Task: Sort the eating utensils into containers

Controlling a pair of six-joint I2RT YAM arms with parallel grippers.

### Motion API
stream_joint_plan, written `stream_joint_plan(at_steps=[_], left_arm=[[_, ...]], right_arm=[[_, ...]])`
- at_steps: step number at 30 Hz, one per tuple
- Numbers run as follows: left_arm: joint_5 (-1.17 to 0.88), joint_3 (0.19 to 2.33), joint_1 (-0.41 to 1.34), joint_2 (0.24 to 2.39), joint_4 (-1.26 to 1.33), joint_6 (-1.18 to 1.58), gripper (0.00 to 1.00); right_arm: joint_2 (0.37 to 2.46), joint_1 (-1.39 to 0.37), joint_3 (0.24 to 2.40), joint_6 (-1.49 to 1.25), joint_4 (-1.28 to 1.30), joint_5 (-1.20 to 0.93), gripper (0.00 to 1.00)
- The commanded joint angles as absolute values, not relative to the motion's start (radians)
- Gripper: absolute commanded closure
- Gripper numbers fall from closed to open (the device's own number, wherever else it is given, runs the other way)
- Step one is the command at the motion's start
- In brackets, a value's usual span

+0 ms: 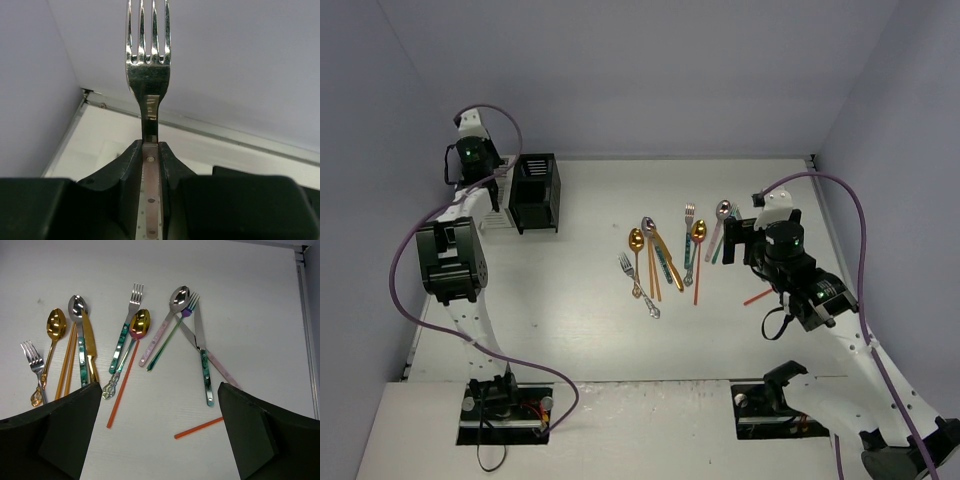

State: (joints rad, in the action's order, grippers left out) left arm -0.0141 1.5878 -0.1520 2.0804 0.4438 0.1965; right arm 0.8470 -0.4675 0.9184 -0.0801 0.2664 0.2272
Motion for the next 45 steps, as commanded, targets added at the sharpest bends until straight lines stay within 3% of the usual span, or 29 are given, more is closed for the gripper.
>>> stream_joint_plan(at_steps=[1, 10, 16, 22, 31, 37, 45], left_arm=[[-0.071, 1.56, -0.161, 2.005, 0.578, 0.187, 0.86], [-0.094, 1.442, -0.161, 1.913, 0.583, 0.189, 0.8], [-0.092, 1.362, -0.162, 1.83, 0.578, 0.21, 0.49], [-0.072, 1.373, -0.141, 1.666, 0.404, 0.285, 0.32], [0.013, 1.444, 0.15, 1.499, -0.187, 0.372, 0.31], [-0.277, 1.327, 0.282, 1.482, -0.204, 0.39, 0.31], [-0.469, 1.262, 0.377, 1.599, -0.181, 0.286, 0.31]], right_arm=[[0.842, -0.474, 0.943, -0.096, 0.21, 0.198, 0.0], [0.816, -0.474, 0.923, -0.106, 0.21, 0.16, 0.0], [0.797, -0.475, 0.921, -0.108, 0.21, 0.133, 0.0], [0.755, -0.476, 0.913, -0.109, 0.212, 0.118, 0.0], [0.713, -0.474, 0.91, -0.127, 0.229, 0.112, 0.0], [0.691, -0.474, 0.9, -0.117, 0.24, 0.065, 0.0], [0.674, -0.474, 0.89, -0.111, 0.246, 0.018, 0.0]])
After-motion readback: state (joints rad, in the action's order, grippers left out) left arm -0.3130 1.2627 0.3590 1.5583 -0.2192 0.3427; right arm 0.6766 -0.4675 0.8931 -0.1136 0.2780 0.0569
